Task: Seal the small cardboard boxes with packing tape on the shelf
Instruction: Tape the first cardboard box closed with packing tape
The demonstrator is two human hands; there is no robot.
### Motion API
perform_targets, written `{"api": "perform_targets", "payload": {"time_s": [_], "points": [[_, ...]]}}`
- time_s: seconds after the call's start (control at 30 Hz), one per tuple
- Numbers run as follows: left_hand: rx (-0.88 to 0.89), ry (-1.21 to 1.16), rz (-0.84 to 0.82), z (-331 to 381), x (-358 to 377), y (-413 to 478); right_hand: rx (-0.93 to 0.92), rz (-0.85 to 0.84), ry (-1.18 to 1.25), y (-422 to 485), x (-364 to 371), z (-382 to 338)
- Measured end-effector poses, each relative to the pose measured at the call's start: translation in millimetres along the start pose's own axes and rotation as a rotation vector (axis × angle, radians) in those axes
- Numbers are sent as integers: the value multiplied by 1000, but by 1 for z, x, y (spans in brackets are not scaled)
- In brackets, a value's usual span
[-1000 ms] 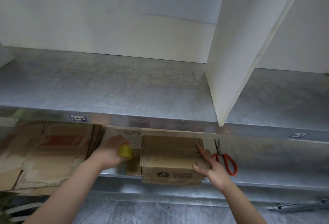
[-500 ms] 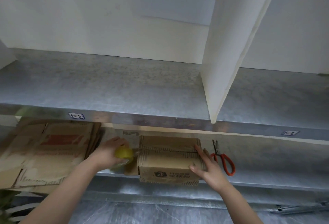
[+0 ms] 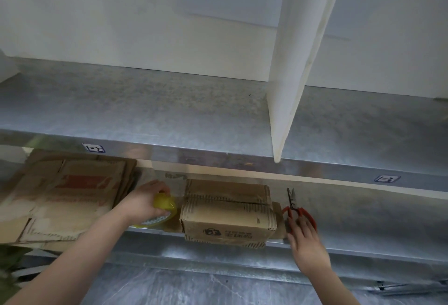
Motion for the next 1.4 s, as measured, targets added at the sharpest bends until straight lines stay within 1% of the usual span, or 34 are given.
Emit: {"api": "perform_targets", "payload": {"time_s": [0.07, 0.17, 0.4, 0.63, 0.8, 0.87, 0.97, 1.03, 1.13, 1.2, 1.3, 1.4], "points": [[-2, -2, 11, 0, 1, -2, 38, -11, -21, 4, 2, -1], [-7, 3, 27, 1, 0, -5, 119, 66, -40, 9, -6, -3], [-29, -28, 92, 5, -1, -12, 296, 81, 115, 27, -14, 9], [-53, -90, 128, 11, -2, -16, 385, 9, 38, 42, -14, 19], [-73, -78, 107, 9, -1, -16, 412, -28, 18, 42, -14, 19], [-72, -78, 97, 7, 1, -15, 437, -35, 43, 36, -15, 22], [-65, -110, 87, 2, 4, -13, 496, -19, 142, 18, -21, 25], [-49, -118, 54, -3, 3, -9, 541, 6, 189, 0, -26, 23], [-14, -108, -10, -8, 1, -1, 596, 111, 246, -31, -42, 5], [7, -93, -21, -6, 1, 5, 583, 214, 267, -51, -56, -12], [48, -86, -60, -6, -2, 10, 543, 332, 328, -86, -74, -59], [92, -66, -104, -10, -3, 13, 475, 392, 407, -115, -84, -117]]}}
Point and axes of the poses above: each hand's wrist, its own y-axis towards the middle knuckle, its own x-axis out of the palm, z = x × y, the point moved 5 cm from there along y, towards the middle knuckle, and after that the axes turned 2 degrees about -x, right-handed, at the moved point
